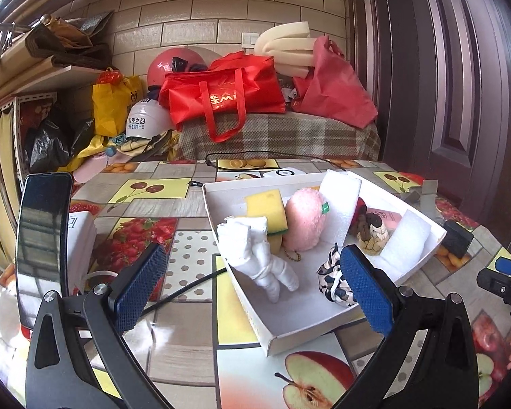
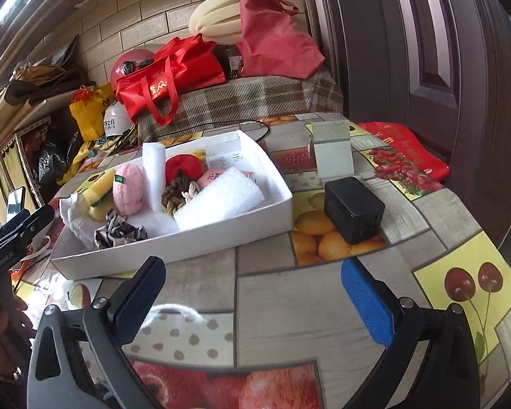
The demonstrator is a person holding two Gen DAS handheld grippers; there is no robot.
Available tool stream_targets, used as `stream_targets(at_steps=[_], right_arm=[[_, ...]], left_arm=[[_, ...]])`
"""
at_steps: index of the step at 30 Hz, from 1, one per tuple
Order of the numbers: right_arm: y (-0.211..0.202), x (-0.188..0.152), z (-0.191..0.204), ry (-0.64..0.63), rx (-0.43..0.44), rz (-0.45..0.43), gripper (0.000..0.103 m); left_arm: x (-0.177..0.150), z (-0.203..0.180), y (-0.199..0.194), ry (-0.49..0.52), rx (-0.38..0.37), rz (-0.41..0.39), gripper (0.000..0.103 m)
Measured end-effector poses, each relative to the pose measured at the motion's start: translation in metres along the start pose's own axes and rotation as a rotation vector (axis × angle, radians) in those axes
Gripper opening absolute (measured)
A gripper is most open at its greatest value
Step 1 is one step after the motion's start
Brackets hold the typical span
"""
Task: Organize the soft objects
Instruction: 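Move right tool down to the pink and blue hair ties on the table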
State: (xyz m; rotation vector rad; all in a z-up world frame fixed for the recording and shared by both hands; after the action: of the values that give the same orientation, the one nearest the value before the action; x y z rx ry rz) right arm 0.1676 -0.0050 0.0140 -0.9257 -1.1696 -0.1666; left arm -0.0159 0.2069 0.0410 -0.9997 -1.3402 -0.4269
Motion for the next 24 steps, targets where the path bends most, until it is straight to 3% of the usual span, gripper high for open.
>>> stream_targets(at_steps=[11,18,24], right_arm=[[-0.039,-0.03,0.029,-0.051,0.143,0.015,0.103],[-0.051,-0.048,0.076,-0.204,0.225,0.059,0.103],[-0.048,-0.058,0.092,-0.259,0.236,0.109,0.103]], left_arm=[[-0.013,-0.017,-0.031,0.073,-0.039,0.002,0.103],[-0.02,-0.019,-0.041,0.071,-0.059,0.02,0.103],[-0.023,-0.018,-0.047,0.066,-0.067,0.022,0.103]])
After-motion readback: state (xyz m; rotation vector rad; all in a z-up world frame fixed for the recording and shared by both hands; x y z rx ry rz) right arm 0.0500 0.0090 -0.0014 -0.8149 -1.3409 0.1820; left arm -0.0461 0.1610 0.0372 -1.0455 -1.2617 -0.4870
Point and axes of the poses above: each gripper's, at about its wrist camera, not at the fingertips, and y roughly the way its jaws point, z to its left, x to its top, the point moved 6 cm from there along y, roughly the way its jaws point, and after that the axes turned 6 degrees about -x, right-handed, at the moved point
